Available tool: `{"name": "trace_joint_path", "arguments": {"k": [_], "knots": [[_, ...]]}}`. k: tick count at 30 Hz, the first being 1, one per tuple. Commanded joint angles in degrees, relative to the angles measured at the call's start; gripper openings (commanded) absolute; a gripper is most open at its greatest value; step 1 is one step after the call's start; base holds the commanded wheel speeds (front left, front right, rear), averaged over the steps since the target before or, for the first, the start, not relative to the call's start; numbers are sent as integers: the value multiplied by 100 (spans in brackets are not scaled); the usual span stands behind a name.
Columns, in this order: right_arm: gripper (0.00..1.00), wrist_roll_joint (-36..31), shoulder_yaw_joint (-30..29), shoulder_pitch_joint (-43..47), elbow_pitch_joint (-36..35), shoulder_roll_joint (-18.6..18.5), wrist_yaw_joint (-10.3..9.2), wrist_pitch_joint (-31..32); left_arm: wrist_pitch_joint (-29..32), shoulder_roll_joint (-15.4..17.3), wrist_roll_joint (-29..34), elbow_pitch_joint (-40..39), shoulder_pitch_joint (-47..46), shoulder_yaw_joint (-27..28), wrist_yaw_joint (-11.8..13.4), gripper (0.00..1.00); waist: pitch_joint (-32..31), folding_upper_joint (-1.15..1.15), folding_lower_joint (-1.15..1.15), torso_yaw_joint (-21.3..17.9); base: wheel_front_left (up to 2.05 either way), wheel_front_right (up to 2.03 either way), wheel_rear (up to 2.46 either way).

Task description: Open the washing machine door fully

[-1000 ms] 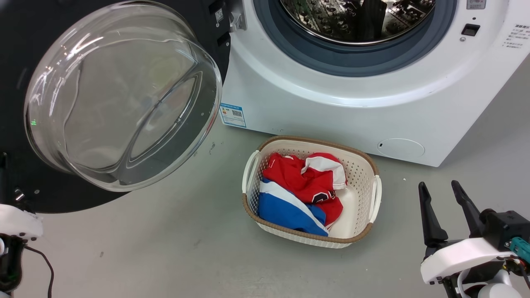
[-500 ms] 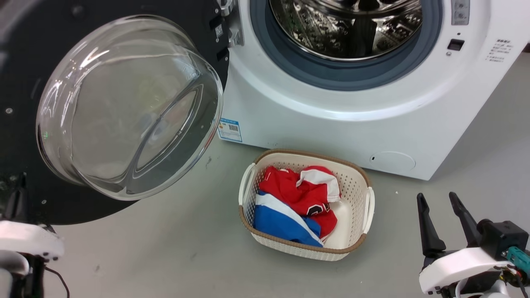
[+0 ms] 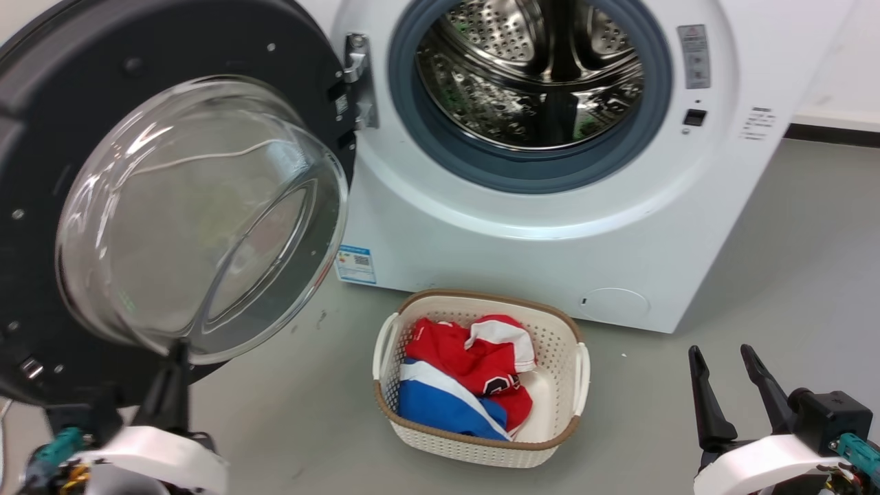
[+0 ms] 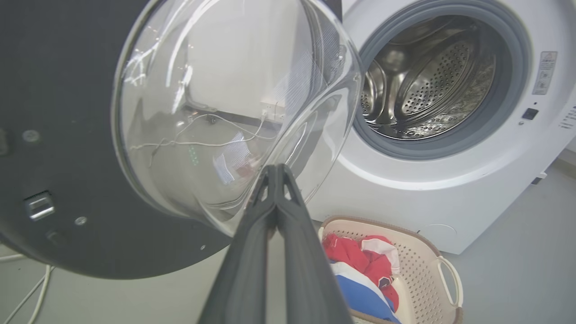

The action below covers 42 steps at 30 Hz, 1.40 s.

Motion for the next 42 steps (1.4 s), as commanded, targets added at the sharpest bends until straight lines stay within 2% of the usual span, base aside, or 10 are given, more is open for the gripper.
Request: {"name": "trace_joint_path", "arguments": {"k": [1,6,14,16,17,18,19,21,30,42], "knots": [[100,30,6,33,-18,8,-1,-27,25,-31,43,-59,52,-66,11,0,-44,0,0,-123,0,0,0],[100,21,13,38,-47,8,-1,-23,101,-270,217,-153,-171,-508,-73,0,-57,0,0,-448,0,0,0],[100,-75,-55,23,-165,8,-1,8,-208,-514,410,138,-560,-734,-161,0,-57,0,0,-839,0,0,0],[100,-73,-34,-5,-187,9,-1,17,-284,-566,454,243,-642,-747,-164,21,-59,0,0,-914,0,0,0],[100,-67,-29,-15,-198,9,-1,16,-311,-616,454,296,-666,-756,-170,29,-65,0,0,-949,0,0,0],[100,-67,-27,-20,-211,8,-1,12,-338,-644,479,348,-698,-767,-170,42,-71,0,0,-981,0,0,0],[100,-71,-15,-24,-215,9,-1,9,-361,-666,517,388,-722,-774,-156,70,-74,0,0,-1014,0,0,0],[100,-65,11,-28,-220,9,-1,5,-392,-681,586,466,-742,-774,-106,100,-86,0,0,-1067,0,0,0],[100,15,85,44,-214,9,-1,-26,-479,-743,781,518,-565,-769,19,100,-148,0,0,-1124,0,0,0],[100,51,102,44,-122,9,-1,-97,-520,-1080,1009,514,-470,-479,-116,100,-224,0,0,-1039,0,0,0]]}}
